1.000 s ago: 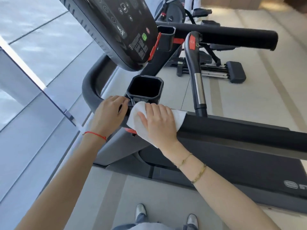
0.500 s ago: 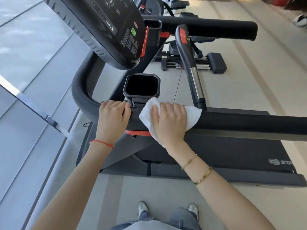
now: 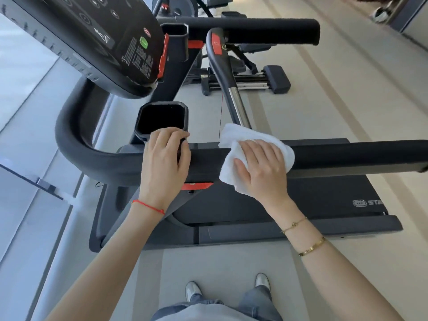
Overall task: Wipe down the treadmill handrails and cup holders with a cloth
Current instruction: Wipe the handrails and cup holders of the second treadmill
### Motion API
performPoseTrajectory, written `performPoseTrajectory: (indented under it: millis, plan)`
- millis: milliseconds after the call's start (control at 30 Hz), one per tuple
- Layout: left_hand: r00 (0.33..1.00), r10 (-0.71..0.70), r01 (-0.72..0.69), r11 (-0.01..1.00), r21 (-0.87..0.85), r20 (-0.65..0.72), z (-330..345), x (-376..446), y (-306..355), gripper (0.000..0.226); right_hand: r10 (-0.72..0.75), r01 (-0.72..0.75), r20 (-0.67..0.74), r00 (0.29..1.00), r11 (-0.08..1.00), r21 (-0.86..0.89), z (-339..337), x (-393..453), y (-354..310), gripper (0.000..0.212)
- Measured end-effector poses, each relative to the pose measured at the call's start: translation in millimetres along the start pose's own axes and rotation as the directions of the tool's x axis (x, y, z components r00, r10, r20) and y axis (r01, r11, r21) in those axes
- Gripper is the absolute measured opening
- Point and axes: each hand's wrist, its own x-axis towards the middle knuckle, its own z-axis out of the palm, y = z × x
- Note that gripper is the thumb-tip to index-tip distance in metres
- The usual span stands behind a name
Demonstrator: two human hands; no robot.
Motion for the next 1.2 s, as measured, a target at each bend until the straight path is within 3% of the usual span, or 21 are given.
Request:
performPoseTrajectory:
  millis: [200,367,500,733,800,967,1200]
  plan:
    - [0.989,0.045,-0.043,0.999,-0.021,0.141,38,15,53,0.023,0.075,-0.075,-0.015,0.997,0.997,-0.003,-12,-9,59,0.031]
    - [0.976,-0.050,0.045,0.999,0.026,0.212,70,18,89,0.027,0.167,-0.169,0.054,0.984,0.985,0.026,-26,-12,105,0.035]
    - [0.975,-0.074,0.064,0.996,0.057,0.208,87,20,114,0.032,0.224,-0.236,0.255,0.941,0.972,0.018,-37,-10,137,0.047]
    - [0.983,-0.011,0.009,1.000,0.011,0.181,106,19,157,0.027,0.256,-0.308,0.598,0.759,0.951,-0.016,-38,6,185,0.059]
    - [0.980,0.021,-0.023,1.000,0.007,0.196,112,18,170,0.024,0.252,-0.288,0.579,0.775,0.957,-0.032,-41,3,184,0.058]
    - [0.976,0.008,-0.019,0.998,0.052,0.218,129,18,194,0.024,0.215,-0.246,0.343,0.915,0.968,0.051,-54,-22,186,0.050]
    - [0.973,-0.061,0.036,0.993,0.114,0.225,158,20,222,0.030,0.265,-0.283,0.361,0.894,0.959,-0.002,-66,-42,267,0.053]
